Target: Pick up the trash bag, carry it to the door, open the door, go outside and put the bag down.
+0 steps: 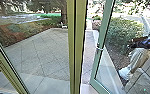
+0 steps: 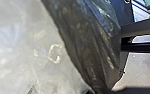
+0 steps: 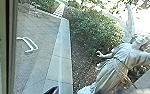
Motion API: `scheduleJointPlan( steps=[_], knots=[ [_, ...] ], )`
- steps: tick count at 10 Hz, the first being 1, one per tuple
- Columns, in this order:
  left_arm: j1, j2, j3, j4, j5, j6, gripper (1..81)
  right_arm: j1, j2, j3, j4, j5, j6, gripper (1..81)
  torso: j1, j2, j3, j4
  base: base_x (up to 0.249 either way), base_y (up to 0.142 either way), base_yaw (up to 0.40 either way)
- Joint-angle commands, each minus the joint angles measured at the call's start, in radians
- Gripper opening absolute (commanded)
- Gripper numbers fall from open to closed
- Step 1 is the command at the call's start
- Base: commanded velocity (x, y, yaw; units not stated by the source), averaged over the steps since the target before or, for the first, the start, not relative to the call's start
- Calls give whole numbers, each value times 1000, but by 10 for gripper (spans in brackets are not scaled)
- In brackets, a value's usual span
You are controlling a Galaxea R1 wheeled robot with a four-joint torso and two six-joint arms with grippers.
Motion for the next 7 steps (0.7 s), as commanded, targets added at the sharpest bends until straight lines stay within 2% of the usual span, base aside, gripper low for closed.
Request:
scheduleJointPlan(
  steps=[1, 2, 4, 5, 6, 7],
  knots=[
    [-10, -9, 11, -7, 72, 2, 10, 173, -45, -78, -135, -28, -11, 811, 0, 0, 31, -60, 0, 0, 0],
    [-7, -9, 11, -7, 72, 2, 10, 162, -45, -93, -135, -4, -11, 811, 0, 0, 38, -77, 0, 0, 0],
    [-7, -9, 11, -7, 72, 2, 10, 155, -43, -107, -148, 5, -11, 811, 0, 0, 59, -123, 0, 0, 0],
    [-7, -8, 13, -7, 72, 2, 10, 153, -43, -112, -154, 6, -11, 811, 0, 0, 36, -83, 0, 0, 0],
    [-7, -6, 13, -7, 72, 2, 10, 144, -43, -113, -158, 7, -11, 811, 0, 0, 46, -106, 0, 0, 0],
    [-7, -8, 13, -7, 72, 2, 10, 136, -45, -116, -159, 15, -11, 811, 0, 0, 51, -124, 0, 0, 0]
  ],
)
